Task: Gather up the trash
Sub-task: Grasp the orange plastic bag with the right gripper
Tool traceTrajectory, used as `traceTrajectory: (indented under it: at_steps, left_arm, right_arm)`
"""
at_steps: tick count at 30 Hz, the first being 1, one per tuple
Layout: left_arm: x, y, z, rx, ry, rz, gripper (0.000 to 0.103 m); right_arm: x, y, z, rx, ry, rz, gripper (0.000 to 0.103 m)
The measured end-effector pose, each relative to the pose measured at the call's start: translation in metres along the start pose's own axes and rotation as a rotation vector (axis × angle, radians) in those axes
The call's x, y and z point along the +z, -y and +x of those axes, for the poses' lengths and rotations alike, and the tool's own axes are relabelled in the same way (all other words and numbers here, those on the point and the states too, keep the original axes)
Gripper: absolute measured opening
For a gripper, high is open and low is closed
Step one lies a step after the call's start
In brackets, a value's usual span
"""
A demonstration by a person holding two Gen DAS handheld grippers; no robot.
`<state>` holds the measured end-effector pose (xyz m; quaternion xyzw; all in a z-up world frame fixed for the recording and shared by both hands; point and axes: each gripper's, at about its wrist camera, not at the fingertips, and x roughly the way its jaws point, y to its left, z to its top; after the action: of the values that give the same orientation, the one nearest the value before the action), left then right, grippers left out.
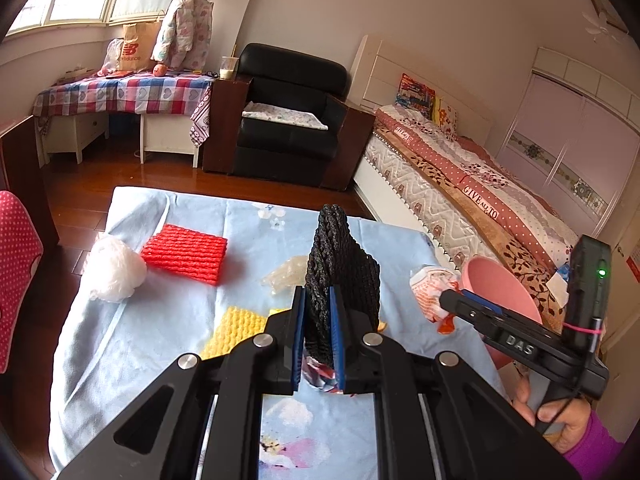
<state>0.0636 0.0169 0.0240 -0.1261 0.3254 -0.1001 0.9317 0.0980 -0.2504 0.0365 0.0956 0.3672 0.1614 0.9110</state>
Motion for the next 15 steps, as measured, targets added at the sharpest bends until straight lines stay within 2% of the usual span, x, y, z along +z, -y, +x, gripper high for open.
traceTrajectory:
  at_steps: [15]
  left_arm:
    - [0.007,0.043,-0.004,-0.046,0.038,0.053,0.011]
  right_arm:
    - [-0.005,0.012,-0.056,-0.051,0.108,0.024,0.042]
